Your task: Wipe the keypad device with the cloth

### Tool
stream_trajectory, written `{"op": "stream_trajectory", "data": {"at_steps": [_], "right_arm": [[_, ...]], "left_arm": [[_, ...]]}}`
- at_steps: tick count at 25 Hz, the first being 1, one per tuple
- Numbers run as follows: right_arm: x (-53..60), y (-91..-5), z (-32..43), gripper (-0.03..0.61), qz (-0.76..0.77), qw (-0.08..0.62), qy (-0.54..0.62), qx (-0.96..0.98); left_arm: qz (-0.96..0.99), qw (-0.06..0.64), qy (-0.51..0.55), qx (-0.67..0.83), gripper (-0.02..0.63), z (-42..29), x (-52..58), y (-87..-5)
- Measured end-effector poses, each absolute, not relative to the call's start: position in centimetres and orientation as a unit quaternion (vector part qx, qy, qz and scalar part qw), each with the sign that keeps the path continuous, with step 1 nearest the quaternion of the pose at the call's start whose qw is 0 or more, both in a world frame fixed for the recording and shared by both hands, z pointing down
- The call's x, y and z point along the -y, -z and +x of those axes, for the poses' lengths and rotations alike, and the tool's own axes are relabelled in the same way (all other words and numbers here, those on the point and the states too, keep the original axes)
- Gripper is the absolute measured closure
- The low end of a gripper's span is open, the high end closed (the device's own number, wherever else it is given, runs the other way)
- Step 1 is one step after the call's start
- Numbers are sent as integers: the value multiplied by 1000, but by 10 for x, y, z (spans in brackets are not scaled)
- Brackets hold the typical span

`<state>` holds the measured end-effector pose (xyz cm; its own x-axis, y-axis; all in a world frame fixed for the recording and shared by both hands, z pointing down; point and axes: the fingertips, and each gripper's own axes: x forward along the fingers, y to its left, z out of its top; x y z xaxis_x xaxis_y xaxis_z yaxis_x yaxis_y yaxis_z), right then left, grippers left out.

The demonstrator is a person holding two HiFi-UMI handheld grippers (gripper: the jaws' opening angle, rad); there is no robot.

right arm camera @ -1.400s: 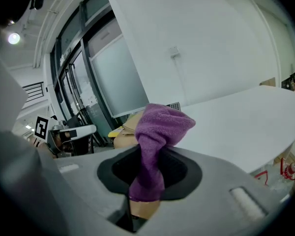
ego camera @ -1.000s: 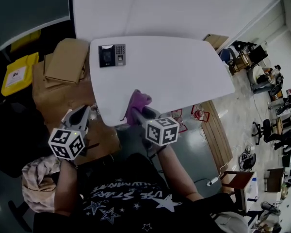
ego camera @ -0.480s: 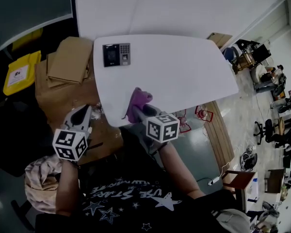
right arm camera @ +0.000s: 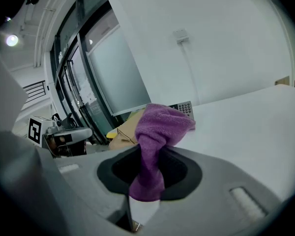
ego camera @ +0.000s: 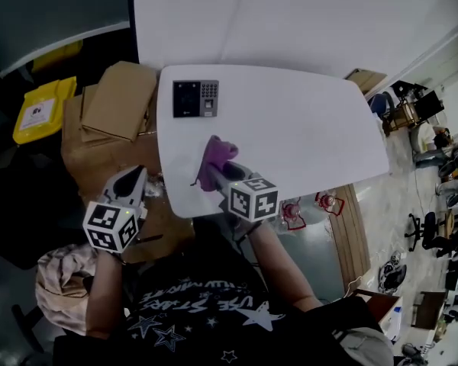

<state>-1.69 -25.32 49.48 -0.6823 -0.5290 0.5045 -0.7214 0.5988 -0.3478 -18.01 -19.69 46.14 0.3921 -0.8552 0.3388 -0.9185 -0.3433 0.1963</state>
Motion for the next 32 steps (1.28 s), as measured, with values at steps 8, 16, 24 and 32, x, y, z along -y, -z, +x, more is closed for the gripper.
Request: {"op": "stream_trajectory", "data": {"at_steps": [8, 16, 24, 32], "right_arm": [[314, -501, -23, 480, 330, 192, -269, 884], [367, -510, -39, 480, 301, 206, -262, 894], [408, -513, -68, 480, 262, 218, -250, 906], [437, -523, -99, 480, 232, 227, -252, 912]], "left_arm": [[797, 191, -89, 566, 607, -177, 247, -466], [782, 198, -91, 584, 607, -180, 291, -473], [771, 204, -99, 595, 607, -180, 323, -480], [761, 214, -94, 605, 607, -183, 347, -487]]}}
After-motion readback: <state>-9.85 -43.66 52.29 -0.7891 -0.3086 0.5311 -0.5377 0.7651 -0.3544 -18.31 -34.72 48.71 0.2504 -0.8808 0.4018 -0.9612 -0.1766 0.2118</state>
